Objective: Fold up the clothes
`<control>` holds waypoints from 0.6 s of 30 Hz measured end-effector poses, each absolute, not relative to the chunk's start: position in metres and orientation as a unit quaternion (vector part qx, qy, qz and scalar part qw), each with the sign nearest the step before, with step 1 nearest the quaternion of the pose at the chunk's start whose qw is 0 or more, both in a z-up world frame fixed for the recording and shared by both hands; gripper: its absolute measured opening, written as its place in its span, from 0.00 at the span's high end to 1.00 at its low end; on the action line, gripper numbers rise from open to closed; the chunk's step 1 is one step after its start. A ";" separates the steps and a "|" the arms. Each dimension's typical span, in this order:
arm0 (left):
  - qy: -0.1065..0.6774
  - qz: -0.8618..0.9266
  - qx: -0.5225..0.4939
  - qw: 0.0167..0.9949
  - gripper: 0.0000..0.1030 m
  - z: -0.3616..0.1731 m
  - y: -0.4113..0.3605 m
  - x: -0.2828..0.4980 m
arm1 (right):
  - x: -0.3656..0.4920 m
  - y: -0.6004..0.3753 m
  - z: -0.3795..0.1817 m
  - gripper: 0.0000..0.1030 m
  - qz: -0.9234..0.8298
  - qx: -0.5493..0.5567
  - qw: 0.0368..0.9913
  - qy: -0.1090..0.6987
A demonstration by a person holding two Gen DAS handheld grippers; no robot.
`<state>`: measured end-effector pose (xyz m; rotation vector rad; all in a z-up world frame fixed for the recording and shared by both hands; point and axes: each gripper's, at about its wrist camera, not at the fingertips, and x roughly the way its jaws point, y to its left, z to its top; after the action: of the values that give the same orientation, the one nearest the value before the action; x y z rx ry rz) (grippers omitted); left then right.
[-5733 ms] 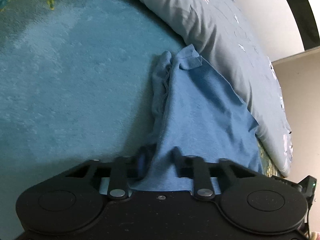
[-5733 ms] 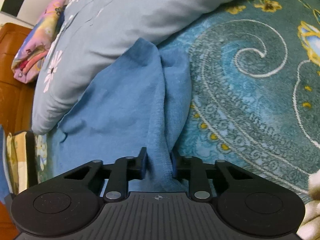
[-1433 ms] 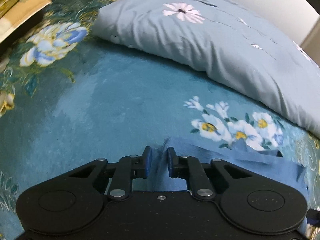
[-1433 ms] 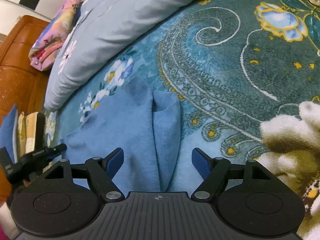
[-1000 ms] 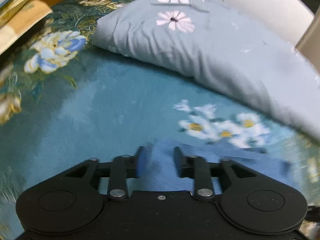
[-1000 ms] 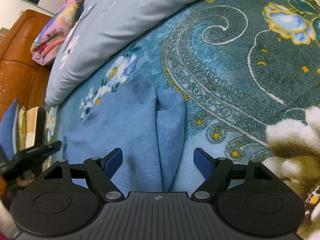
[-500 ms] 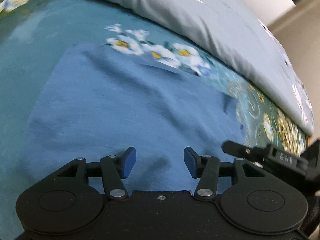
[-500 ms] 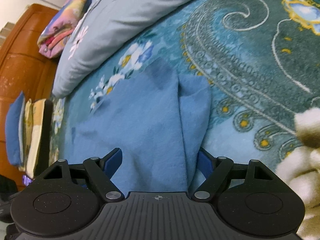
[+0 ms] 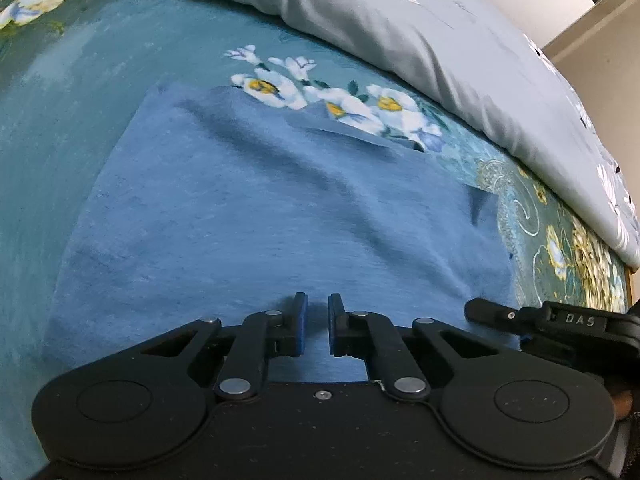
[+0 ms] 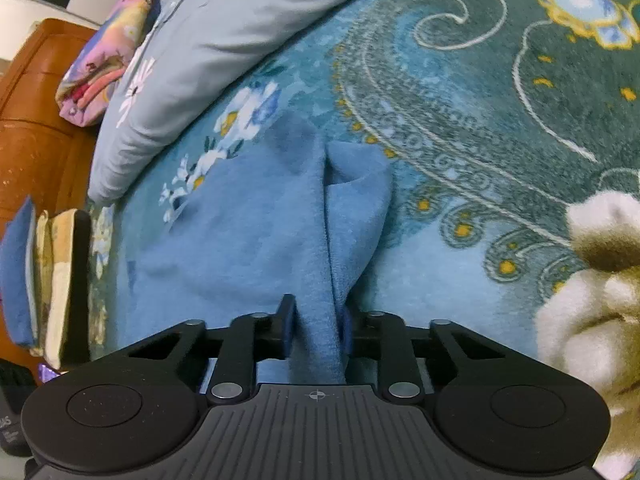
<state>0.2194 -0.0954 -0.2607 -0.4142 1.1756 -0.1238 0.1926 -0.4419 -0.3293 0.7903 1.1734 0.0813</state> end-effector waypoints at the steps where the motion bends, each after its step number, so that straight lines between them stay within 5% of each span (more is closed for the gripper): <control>1: 0.551 -0.060 -0.192 0.810 0.94 -0.262 -0.096 0.219 | 0.193 -0.441 -0.328 0.85 0.034 0.364 0.760 0.538; 18: 0.545 -0.103 -0.203 0.807 0.93 -0.251 -0.055 0.226 | 0.200 -0.403 -0.269 0.87 -0.003 0.322 0.787 0.526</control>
<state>0.2259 -0.0554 -0.2512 -0.4350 1.1673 -0.2194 0.1996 -0.4032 -0.2686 0.6932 1.1329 -0.0055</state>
